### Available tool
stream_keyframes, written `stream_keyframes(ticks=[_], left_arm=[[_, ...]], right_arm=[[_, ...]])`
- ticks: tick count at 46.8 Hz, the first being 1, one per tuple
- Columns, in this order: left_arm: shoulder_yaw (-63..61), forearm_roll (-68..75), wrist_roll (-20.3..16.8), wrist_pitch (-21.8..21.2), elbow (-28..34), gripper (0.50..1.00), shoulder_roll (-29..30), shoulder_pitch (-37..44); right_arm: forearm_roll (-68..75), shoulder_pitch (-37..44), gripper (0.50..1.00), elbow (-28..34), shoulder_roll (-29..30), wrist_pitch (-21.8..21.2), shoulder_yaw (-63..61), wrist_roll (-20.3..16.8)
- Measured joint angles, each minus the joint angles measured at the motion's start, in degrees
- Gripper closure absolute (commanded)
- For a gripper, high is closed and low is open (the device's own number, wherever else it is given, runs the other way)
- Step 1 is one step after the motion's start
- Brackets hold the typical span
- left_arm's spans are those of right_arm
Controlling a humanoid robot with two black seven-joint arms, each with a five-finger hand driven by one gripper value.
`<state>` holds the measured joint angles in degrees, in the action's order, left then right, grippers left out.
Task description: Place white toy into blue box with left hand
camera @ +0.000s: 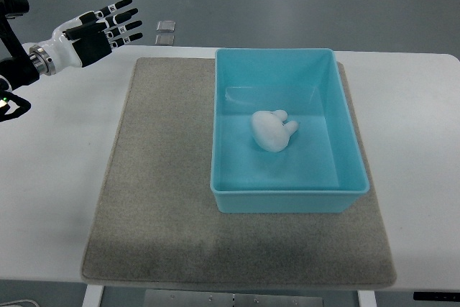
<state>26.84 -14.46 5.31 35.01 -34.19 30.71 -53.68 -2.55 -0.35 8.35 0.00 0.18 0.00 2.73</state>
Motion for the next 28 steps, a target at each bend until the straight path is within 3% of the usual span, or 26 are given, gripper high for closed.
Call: stream_keyframes(ticks=[9, 28], left_arm=[[2.40, -1.31, 2.68, 0.00, 0.04, 0.500, 0.30, 1.98], [6.85, -1.44, 2.78, -0.01, 0.47, 0.500, 0.67, 3.14]], right_arm=[[0.00, 0.00, 0.564, 0.00, 0.00, 0.00, 0.00, 0.00], [0.00, -0.01, 0.564, 0.00, 0.00, 0.00, 0.00, 0.00]])
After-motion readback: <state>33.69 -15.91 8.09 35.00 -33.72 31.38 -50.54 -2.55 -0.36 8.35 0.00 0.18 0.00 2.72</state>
